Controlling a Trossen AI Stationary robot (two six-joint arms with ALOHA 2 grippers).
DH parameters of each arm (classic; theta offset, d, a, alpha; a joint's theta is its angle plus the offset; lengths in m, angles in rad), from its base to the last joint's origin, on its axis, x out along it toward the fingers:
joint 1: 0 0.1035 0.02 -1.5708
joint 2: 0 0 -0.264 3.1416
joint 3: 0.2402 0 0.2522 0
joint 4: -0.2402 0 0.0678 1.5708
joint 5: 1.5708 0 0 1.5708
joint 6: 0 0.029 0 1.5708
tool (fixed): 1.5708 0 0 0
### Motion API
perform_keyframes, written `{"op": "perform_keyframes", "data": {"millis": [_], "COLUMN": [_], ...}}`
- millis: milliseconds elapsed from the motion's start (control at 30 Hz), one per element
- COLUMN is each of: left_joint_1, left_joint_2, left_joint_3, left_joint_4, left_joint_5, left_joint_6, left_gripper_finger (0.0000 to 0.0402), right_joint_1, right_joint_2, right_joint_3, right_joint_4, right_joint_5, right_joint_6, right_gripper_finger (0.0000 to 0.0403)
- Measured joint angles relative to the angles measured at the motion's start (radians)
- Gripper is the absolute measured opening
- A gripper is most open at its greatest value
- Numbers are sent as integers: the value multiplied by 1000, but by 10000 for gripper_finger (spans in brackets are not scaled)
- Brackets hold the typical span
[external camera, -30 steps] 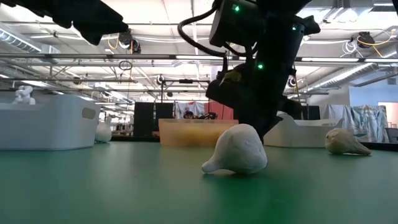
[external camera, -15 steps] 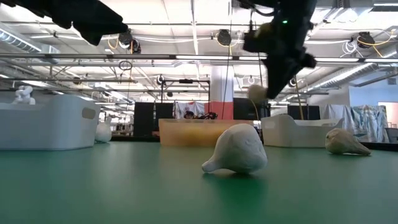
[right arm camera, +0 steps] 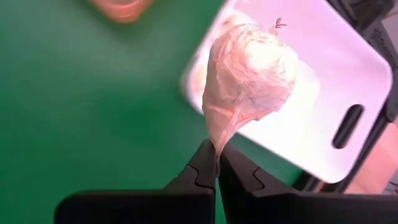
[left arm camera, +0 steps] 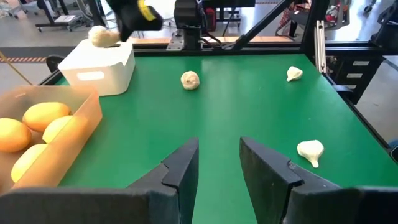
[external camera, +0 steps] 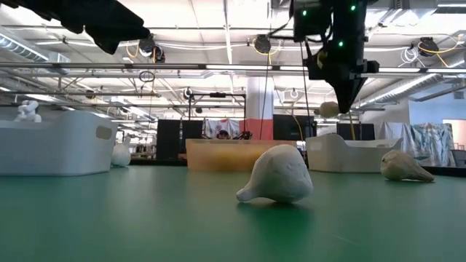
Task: Sort produce into baskets
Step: Put the garlic into the right white bin
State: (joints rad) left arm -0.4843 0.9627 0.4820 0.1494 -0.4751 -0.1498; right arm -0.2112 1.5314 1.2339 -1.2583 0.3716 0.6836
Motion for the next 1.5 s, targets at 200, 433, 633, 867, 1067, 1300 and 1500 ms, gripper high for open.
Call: {"op": "perform_keyframes", "data": {"millis": [200, 433, 633, 867, 1067, 1300, 1500], "left_joint_1": [0, 0, -4, -15, -14, -15, -15], "left_joint_2": [0, 0, 13, 13, 13, 13, 13], "left_joint_3": [0, 0, 0, 0, 0, 0, 0], "left_joint_4": [0, 44, 41, 45, 45, 44, 44], "left_joint_5": [0, -54, -94, -84, -84, -76, -75], "left_joint_6": [-1, -73, -183, -159, -129, -133, -133], "left_gripper_finger": [125, 125, 125, 125, 125, 125, 125], "right_joint_1": [-132, -201, -265, -314, -334, -320, -242], "right_joint_2": [0, 0, 0, 0, 0, 0, 0], "right_joint_3": [0, 0, 0, 0, 0, 0, 0], "right_joint_4": [14, 26, 43, 28, 28, 42, 42], "right_joint_5": [32, 107, 104, 99, 99, 71, 36], "right_joint_6": [-67, -152, -158, -154, -154, -173, -174], "right_gripper_finger": [0, 7, 20, 43, 94, 149, 162]}}
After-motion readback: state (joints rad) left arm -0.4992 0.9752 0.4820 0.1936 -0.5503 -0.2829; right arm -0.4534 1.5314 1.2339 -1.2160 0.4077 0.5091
